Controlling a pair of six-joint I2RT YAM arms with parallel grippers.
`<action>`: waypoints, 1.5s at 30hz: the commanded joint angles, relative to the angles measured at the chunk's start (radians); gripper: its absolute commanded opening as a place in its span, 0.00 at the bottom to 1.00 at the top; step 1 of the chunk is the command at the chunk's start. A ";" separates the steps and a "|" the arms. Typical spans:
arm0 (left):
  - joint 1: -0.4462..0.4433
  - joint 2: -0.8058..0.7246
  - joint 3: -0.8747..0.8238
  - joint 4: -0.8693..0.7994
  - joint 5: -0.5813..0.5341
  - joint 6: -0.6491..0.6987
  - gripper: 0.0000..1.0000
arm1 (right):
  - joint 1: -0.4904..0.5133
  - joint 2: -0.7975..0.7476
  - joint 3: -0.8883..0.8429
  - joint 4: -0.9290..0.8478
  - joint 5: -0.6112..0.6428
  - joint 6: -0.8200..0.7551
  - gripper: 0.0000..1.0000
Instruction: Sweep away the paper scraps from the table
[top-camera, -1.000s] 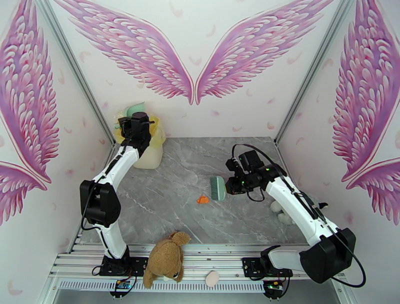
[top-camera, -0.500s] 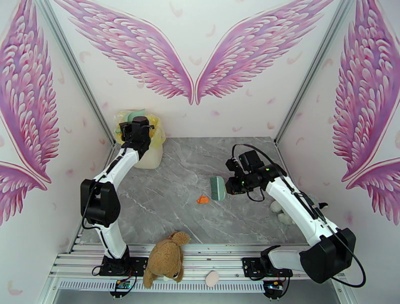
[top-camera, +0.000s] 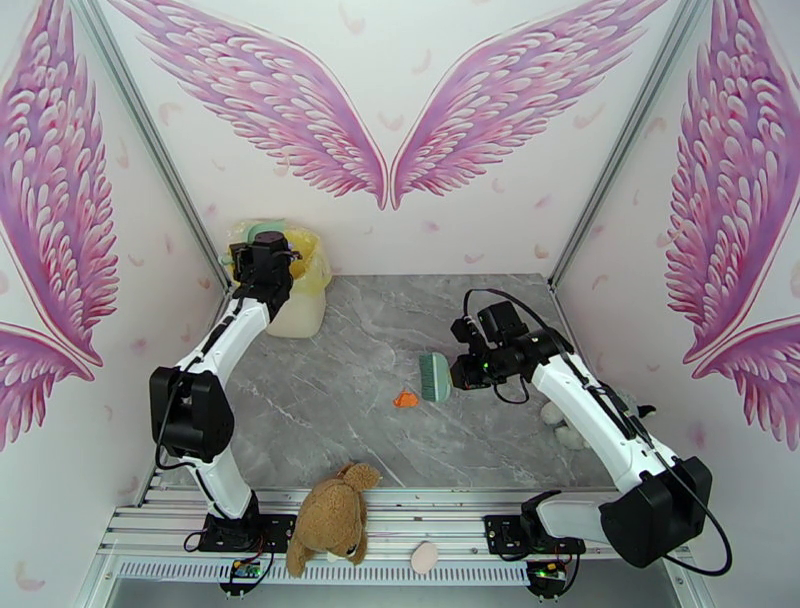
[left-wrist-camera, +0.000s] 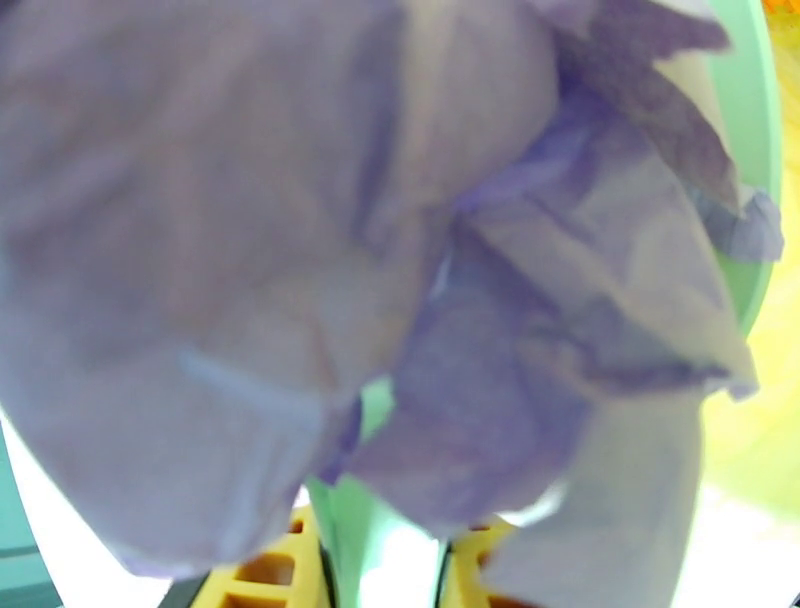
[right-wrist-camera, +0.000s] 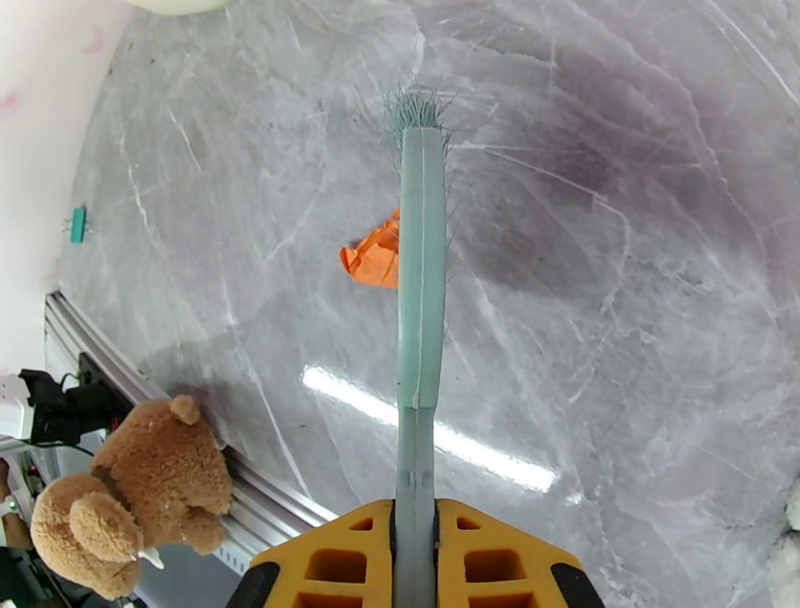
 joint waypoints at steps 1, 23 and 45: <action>-0.002 -0.044 0.003 0.009 0.033 0.041 0.07 | 0.002 -0.033 -0.015 0.019 -0.018 0.001 0.00; -0.015 0.006 0.034 -0.007 0.051 0.057 0.11 | 0.013 -0.062 -0.044 0.034 -0.027 0.004 0.00; 0.044 -0.072 0.144 -0.031 0.010 -0.067 0.04 | 0.014 -0.039 -0.031 0.023 -0.023 0.005 0.00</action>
